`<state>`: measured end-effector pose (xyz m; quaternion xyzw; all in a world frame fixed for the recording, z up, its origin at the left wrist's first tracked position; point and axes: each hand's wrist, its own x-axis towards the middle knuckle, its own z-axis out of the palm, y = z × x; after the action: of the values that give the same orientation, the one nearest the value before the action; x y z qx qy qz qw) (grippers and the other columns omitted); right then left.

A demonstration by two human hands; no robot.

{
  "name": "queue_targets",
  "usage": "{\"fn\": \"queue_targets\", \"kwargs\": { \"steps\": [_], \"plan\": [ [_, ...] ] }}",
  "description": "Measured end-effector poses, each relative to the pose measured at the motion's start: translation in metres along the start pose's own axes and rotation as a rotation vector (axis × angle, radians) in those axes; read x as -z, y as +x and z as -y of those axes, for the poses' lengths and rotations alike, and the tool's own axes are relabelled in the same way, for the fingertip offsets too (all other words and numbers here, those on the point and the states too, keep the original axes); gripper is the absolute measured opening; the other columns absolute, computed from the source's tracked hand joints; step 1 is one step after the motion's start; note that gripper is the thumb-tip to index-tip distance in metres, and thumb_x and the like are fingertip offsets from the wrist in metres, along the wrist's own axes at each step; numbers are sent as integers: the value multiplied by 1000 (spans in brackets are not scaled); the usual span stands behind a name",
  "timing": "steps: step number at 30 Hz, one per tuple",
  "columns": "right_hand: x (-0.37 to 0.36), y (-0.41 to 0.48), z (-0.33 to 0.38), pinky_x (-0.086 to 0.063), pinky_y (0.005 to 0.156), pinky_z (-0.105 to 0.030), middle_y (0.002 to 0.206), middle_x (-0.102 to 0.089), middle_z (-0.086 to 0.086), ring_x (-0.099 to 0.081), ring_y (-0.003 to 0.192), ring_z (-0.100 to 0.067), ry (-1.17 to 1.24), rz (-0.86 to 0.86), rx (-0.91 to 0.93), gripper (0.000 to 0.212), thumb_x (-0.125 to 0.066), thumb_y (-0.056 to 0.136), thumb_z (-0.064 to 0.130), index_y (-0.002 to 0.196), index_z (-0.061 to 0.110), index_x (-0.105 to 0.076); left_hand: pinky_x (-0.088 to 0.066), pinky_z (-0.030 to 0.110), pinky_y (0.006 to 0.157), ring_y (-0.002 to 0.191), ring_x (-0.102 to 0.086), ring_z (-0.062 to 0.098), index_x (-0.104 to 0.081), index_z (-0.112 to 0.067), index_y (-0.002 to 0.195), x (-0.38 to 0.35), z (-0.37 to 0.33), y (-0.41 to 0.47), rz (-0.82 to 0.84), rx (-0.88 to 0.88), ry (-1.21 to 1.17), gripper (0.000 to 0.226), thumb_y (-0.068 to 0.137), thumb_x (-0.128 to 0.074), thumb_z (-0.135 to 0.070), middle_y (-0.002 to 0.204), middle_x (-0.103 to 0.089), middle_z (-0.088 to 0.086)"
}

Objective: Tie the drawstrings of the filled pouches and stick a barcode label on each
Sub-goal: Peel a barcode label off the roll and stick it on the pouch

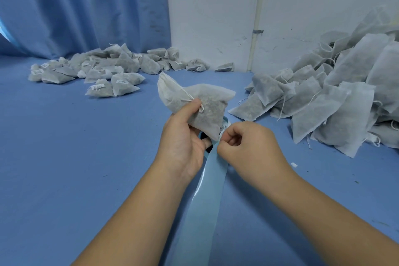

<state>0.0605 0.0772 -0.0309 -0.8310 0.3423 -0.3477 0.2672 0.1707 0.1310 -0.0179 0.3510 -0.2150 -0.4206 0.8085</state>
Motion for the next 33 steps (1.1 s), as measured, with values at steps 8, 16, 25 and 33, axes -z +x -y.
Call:
{"fn": "queue_targets", "kwargs": {
  "steps": [8, 16, 25, 33],
  "plan": [
    [3, 2, -11, -38, 50, -10, 51, -55, 20, -50, 50, 0, 118, 90, -35, 17, -64, 77, 10, 63, 20, -63, -50, 34, 76, 88, -65, 15, -67, -13, 114, 31, -38, -11, -40, -24, 434, 31, 84, -63, -20, 97, -71, 0],
    [11, 2, -13, -36, 47, -9, 49, -53, 21, -46, 45, 1, 227, 161, -15, 22, -63, 84, 8, 66, 20, -62, -54, 21, 74, 85, -69, 12, -80, -21, 88, 55, -55, -31, 493, 115, 747, 23, 66, -74, -23, 89, -75, 0],
    [14, 2, -13, -31, 46, -8, 46, -49, 20, -41, 44, -1, 273, 197, -2, 21, -62, 87, 10, 68, 17, -62, -55, 24, 81, 96, -71, 14, -77, -24, 97, 44, -36, -27, 529, 94, 943, 32, 66, -74, -32, 100, -76, 4],
    [13, 0, -15, -36, 49, -13, 55, -54, 11, -42, 49, -3, 290, 175, -41, 20, -64, 85, 12, 67, 20, -62, -54, 31, 86, 91, -70, 17, -76, -17, 92, 46, -32, -24, 469, 128, 990, 32, 65, -73, -32, 96, -75, 10]
  ]
}}
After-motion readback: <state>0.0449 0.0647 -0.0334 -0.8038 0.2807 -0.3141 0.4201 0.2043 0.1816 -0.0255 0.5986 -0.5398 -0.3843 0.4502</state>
